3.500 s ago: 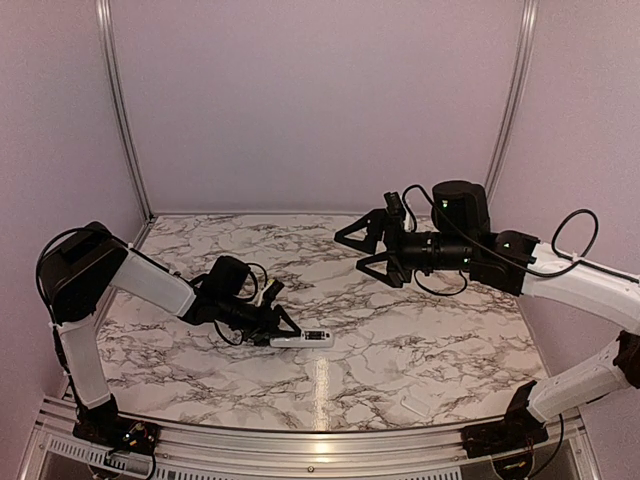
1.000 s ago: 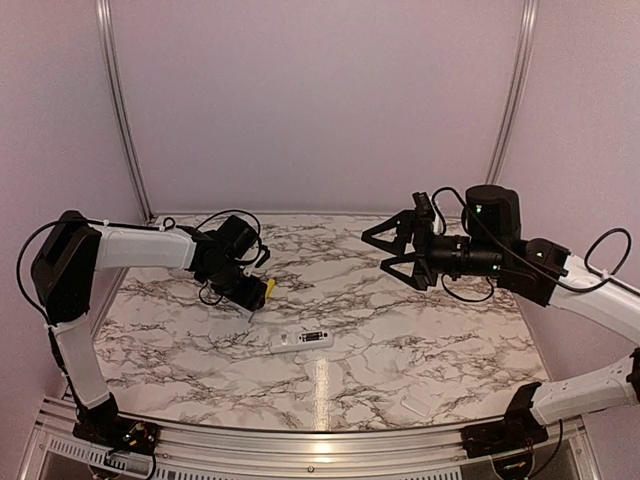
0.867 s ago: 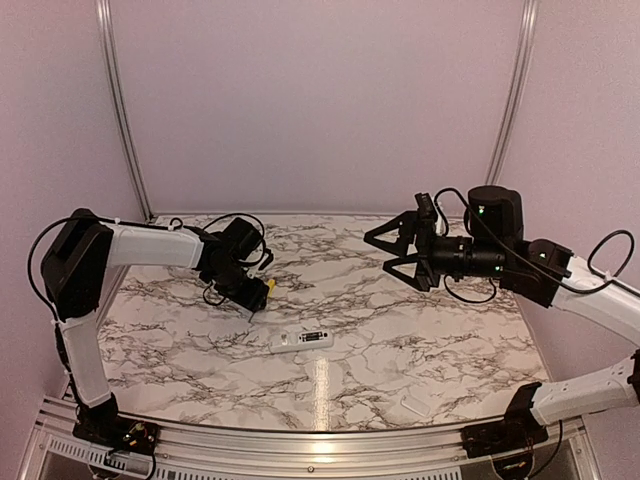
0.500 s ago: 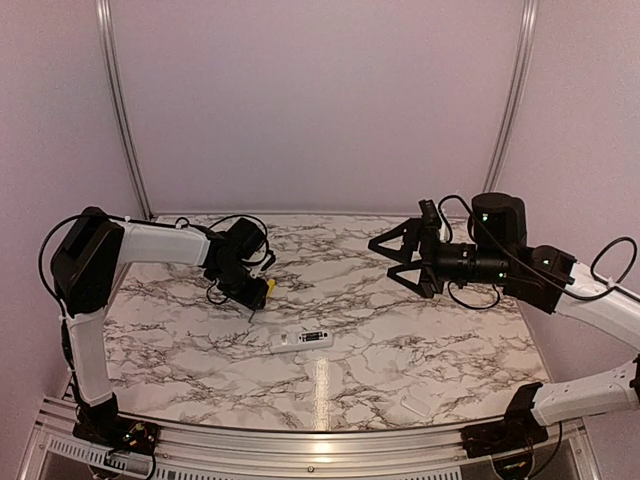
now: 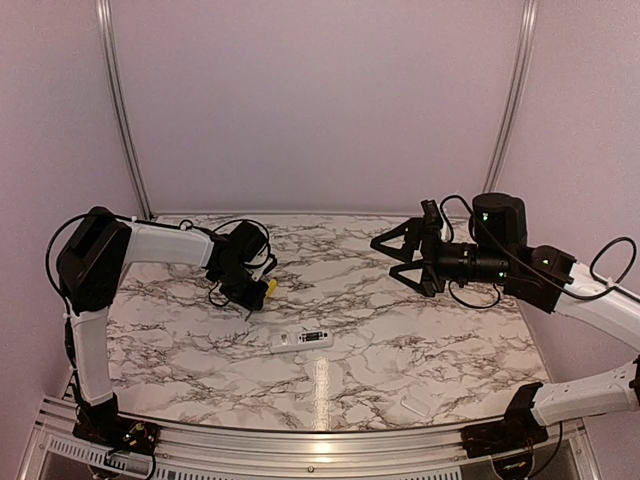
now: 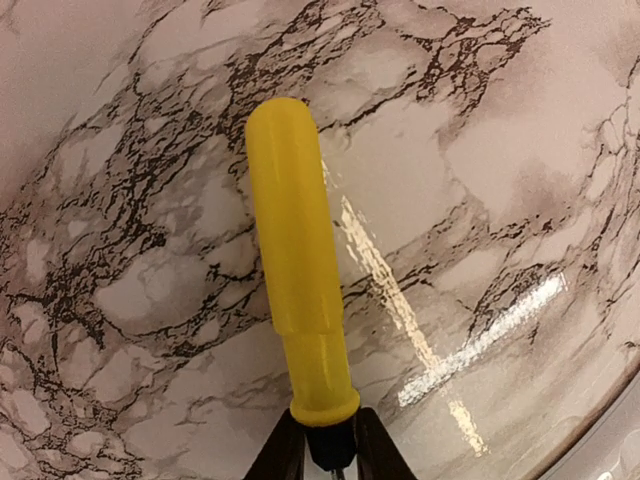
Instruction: Unload the batteries from the remote control
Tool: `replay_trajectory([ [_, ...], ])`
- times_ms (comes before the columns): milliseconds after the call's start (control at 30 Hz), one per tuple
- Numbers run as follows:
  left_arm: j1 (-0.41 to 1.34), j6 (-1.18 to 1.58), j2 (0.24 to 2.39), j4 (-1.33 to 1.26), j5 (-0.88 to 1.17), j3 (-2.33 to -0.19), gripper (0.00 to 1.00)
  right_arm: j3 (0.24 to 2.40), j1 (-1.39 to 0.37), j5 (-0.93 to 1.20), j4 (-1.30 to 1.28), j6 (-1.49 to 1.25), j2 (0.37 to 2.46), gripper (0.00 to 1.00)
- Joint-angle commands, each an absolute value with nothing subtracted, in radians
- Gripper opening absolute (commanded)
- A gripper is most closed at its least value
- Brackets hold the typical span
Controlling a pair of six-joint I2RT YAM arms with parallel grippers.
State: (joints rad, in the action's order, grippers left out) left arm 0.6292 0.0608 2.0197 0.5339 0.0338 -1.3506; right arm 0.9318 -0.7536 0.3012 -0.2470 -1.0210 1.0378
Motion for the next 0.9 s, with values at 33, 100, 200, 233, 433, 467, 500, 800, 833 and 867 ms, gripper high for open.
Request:
replay_trajectory([
  [33,0.627,0.063,2.053,0.554,0.047,-1.364,0.16,0.931,-0.74,0.303,-0.242,-1.024,1.042,0.98],
  [100,0.627,0.064,2.049,0.554,0.051,-1.364,0.15,0.93,-0.738,0.305,-0.24,-1.025,1.045,0.99],
  [200,0.627,0.063,2.032,0.542,0.058,-1.356,0.11,0.934,-0.736,0.307,-0.238,-1.024,1.049,0.99],
  [233,0.627,0.064,2.021,0.534,0.058,-1.349,0.1,0.936,-0.736,0.307,-0.238,-1.023,1.05,0.99],
  [433,0.629,0.056,1.898,0.48,0.034,-1.297,0.05,0.942,-0.734,0.31,-0.242,-1.02,1.056,0.98],
  [467,0.63,0.051,1.872,0.468,0.034,-1.283,0.04,0.942,-0.734,0.31,-0.243,-1.018,1.057,0.98],
  [500,0.632,0.045,1.848,0.457,0.03,-1.269,0.03,0.943,-0.735,0.311,-0.245,-1.018,1.058,0.99],
  [800,0.661,0.01,1.655,0.363,-0.085,-1.171,0.0,0.999,-0.73,0.311,-0.32,-1.023,1.074,0.98],
  [833,0.667,0.007,1.633,0.338,-0.099,-1.153,0.0,1.009,-0.729,0.307,-0.334,-1.029,1.077,0.98],
  [867,0.674,0.006,1.605,0.308,-0.114,-1.132,0.0,1.02,-0.728,0.303,-0.347,-1.037,1.08,0.98],
])
